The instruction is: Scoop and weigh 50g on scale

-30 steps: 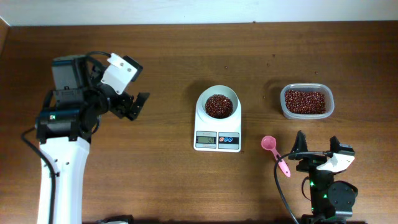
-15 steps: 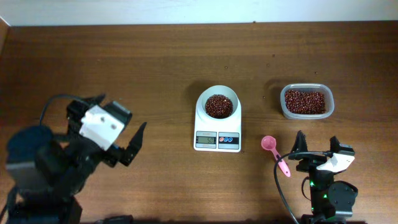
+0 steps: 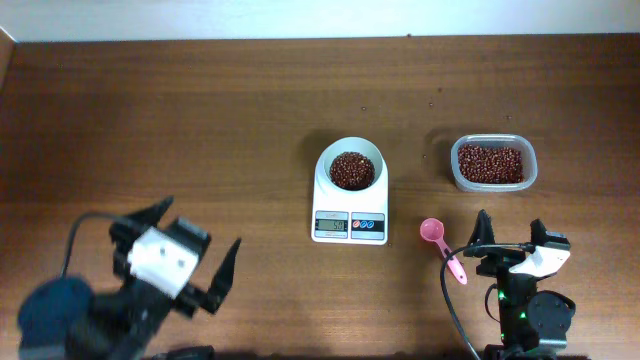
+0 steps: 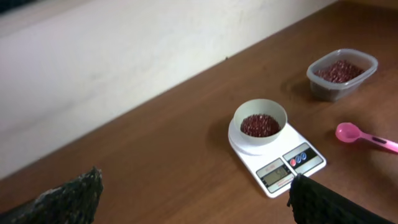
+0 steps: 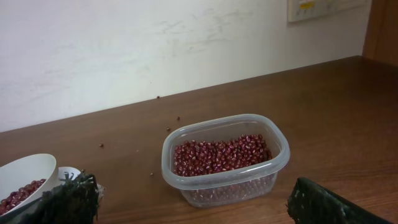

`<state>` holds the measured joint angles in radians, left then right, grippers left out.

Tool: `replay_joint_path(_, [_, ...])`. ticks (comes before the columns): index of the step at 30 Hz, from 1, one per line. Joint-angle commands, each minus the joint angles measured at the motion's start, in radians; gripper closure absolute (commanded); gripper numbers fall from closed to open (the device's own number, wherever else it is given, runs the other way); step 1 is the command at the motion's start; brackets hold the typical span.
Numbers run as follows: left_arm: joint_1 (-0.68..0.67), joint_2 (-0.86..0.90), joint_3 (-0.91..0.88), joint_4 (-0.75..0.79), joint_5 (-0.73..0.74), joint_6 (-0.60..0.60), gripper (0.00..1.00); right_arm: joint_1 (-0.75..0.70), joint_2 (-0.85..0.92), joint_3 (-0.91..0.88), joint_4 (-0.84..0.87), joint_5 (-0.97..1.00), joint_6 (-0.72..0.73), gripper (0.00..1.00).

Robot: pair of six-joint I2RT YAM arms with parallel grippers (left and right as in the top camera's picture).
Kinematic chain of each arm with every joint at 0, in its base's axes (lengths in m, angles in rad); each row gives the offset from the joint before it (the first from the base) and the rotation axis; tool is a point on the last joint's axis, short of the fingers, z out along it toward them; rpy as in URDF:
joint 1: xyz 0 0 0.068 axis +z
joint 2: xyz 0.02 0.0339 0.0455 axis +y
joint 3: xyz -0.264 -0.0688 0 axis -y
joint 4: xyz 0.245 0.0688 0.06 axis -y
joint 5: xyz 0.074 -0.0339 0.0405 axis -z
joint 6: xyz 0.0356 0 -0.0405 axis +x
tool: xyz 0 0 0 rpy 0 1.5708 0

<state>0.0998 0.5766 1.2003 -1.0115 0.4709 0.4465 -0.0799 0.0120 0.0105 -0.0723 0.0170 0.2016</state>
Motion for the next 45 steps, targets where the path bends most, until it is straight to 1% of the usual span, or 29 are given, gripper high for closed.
replay_joint_path(1, [0.006, -0.068, -0.008, -0.040, 0.011, -0.016, 0.01, -0.006, -0.009, -0.005, -0.007, -0.006, -0.011, 0.01])
replay_joint_path(4, [0.006, -0.126, -0.023, -0.045, 0.012, -0.016, 0.01, -0.006, -0.009, -0.005, -0.007, -0.006, -0.011, 0.01])
replay_joint_path(6, [0.006, -0.173, -0.024, -0.094, 0.012, -0.016, 0.01, -0.006, -0.008, -0.005, -0.007, -0.006, -0.011, 0.01])
replay_joint_path(9, [0.006, -0.212, -0.024, -0.119, 0.032, -0.016, 0.01, -0.006, -0.008, -0.005, -0.007, -0.006, -0.011, 0.01])
replay_joint_path(21, [0.006, -0.216, -0.024, -0.137, 0.041, -0.016, 0.01, -0.006, -0.008, -0.005, -0.007, -0.006, -0.011, 0.01])
replay_joint_path(23, [0.006, -0.216, -0.024, -0.165, 0.030, -0.015, 0.01, -0.006, -0.008, -0.005, -0.007, -0.006, -0.011, 0.01])
replay_joint_path(27, [0.006, -0.216, -0.027, -0.180, 0.103, -0.016, 0.01, -0.006, -0.008, -0.005, -0.007, -0.006, -0.011, 0.01])
replay_joint_path(29, [0.006, -0.216, -0.052, -0.180, 0.113, -0.016, 0.01, -0.006, -0.008, -0.005, -0.007, -0.006, -0.011, 0.01])
replay_joint_path(32, [0.006, -0.230, -0.140, -0.171, 0.110, -0.016, 0.01, -0.006, -0.008, -0.005, -0.007, -0.006, -0.011, 0.01])
replay_joint_path(34, [0.006, -0.299, -0.264, -0.078, 0.109, -0.016, 0.01, -0.006, -0.008, -0.005, -0.007, -0.006, -0.011, 0.01])
replay_joint_path(35, [0.006, -0.322, -0.292, -0.055, 0.109, -0.016, 0.01, -0.006, -0.008, -0.005, -0.007, -0.006, -0.011, 0.01])
replay_joint_path(39, [0.006, -0.431, -0.394, -0.032, 0.084, -0.017, 0.01, -0.006, -0.008, -0.005, -0.007, -0.006, -0.011, 0.01])
replay_joint_path(41, [0.006, -0.471, -0.421, -0.032, 0.036, -0.067, 0.01, -0.006, -0.008, -0.005, -0.007, -0.006, -0.011, 0.01])
replay_joint_path(42, [0.006, -0.513, -0.439, -0.032, -0.019, -0.139, 0.01, -0.006, -0.008, -0.005, -0.007, -0.006, -0.011, 0.01])
replay_joint_path(43, [0.006, -0.553, -0.449, -0.032, -0.042, -0.167, 0.01, -0.006, -0.008, -0.005, -0.007, -0.006, -0.011, 0.01])
replay_joint_path(45, [0.006, -0.569, -0.452, -0.031, -0.058, -0.166, 0.01, -0.006, -0.008, -0.005, -0.007, -0.006, -0.011, 0.01])
